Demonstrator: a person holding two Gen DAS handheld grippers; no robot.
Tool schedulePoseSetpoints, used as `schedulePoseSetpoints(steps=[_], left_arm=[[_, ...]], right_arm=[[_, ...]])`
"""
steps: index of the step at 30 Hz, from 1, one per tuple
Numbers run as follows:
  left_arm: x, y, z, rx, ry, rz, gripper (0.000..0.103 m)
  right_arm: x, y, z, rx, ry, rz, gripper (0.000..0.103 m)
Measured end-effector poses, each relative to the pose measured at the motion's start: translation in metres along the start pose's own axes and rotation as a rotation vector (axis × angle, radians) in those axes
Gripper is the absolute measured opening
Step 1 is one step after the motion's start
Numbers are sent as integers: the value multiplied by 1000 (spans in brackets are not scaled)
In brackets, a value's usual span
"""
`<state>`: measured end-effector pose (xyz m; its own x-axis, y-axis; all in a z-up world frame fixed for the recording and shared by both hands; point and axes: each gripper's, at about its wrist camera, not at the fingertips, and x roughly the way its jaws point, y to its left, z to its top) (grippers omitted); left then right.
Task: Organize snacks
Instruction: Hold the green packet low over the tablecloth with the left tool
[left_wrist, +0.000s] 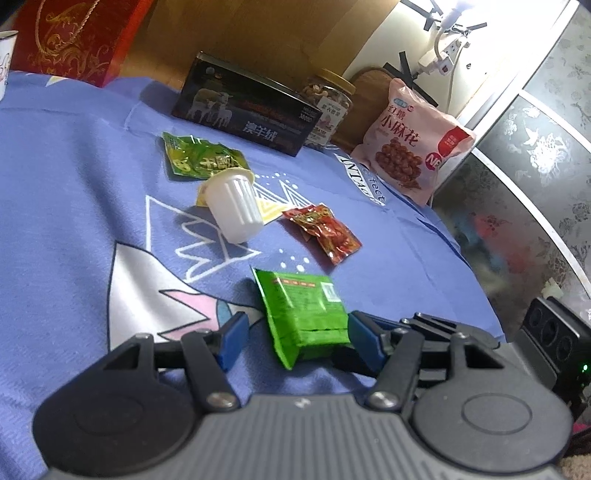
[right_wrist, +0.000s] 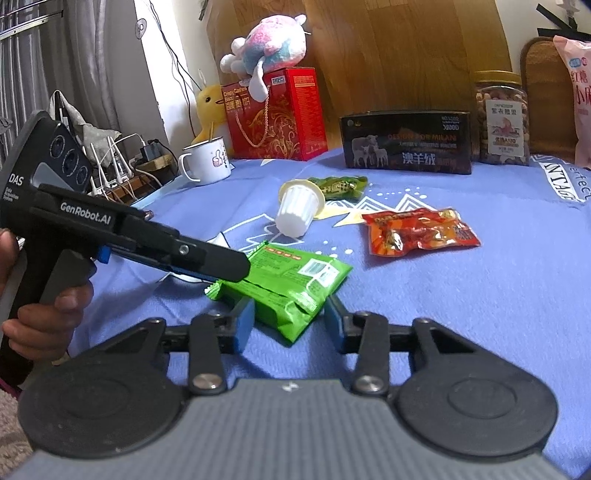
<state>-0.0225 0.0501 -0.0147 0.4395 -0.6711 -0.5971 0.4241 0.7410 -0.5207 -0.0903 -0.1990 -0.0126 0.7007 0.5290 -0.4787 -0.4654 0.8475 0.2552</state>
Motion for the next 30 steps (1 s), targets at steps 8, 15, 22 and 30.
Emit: schedulePoseSetpoints(steps=[8,15,22,30], left_arm=[[4,2,2,-9,-5,-10,46],[9,-2,3,7,-2,4,42],[14,-8,4,26,11,-5,42],[22,-19,4,48,28,-14,42]], right_arm=[[4,0,1,-2,-2,0,34],[3,-1,1,9,-6,-3,29],[-3,-4,0,9,-13,-26,27],[-13,-10,-2,22,-11,-51,27]])
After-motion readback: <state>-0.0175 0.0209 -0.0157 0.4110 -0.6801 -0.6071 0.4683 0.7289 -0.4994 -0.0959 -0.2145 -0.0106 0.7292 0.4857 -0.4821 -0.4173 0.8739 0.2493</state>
